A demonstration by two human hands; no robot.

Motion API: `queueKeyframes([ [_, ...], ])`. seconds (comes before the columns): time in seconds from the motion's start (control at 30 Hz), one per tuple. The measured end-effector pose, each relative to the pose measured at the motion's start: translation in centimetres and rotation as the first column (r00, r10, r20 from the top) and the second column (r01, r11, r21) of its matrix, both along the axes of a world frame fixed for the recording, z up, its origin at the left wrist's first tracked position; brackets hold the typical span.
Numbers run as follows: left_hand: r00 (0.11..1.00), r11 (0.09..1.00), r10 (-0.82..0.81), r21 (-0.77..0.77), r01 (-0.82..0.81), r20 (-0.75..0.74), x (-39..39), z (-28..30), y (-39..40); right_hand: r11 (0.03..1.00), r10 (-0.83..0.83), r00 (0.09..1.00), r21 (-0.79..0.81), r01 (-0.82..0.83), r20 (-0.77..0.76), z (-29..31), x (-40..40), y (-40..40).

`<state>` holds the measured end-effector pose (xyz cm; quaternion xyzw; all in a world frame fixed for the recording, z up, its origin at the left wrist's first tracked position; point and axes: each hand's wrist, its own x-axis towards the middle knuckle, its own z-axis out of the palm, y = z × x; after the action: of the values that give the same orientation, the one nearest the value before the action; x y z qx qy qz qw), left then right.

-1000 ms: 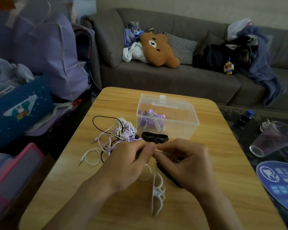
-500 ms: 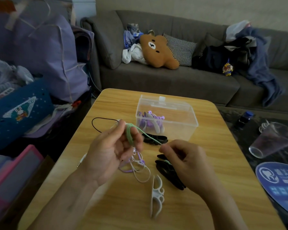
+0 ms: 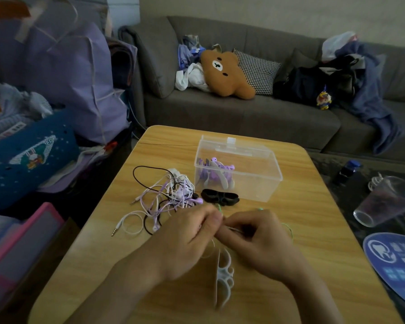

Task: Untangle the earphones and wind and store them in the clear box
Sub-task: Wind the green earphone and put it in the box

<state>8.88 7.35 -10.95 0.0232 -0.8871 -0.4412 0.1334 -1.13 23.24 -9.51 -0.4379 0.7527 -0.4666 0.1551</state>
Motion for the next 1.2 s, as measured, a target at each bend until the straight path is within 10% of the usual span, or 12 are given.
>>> queueKeyframes([
  [0.17,0.998,0.976,0.055,-0.213,-0.053,0.005,-0.1,-0.5,-0.8,0.991,-0.113,0.984,-0.051,0.121,0.14,1.2,-1.6,1.8],
  [0.7,0.977,0.83,0.192,0.546,-0.112,-0.092,-0.6,2.2,-1.8,0.797,-0.597,0.792,0.019,0.604,-0.13,-1.0,-5.6,4.1],
  [1.03,0.843,0.64,0.535,0.677,-0.363,-0.054,-1.2,1.5,-3.4,0.848,-0.527,0.85,0.073,0.525,0.012,0.3,-6.2,5.9],
  [1.2,0.848,0.709,0.527,0.579,-0.403,-0.055,-1.3,1.0,-4.3,0.904,-0.396,0.905,-0.104,0.414,0.155,0.5,-5.9,5.8],
])
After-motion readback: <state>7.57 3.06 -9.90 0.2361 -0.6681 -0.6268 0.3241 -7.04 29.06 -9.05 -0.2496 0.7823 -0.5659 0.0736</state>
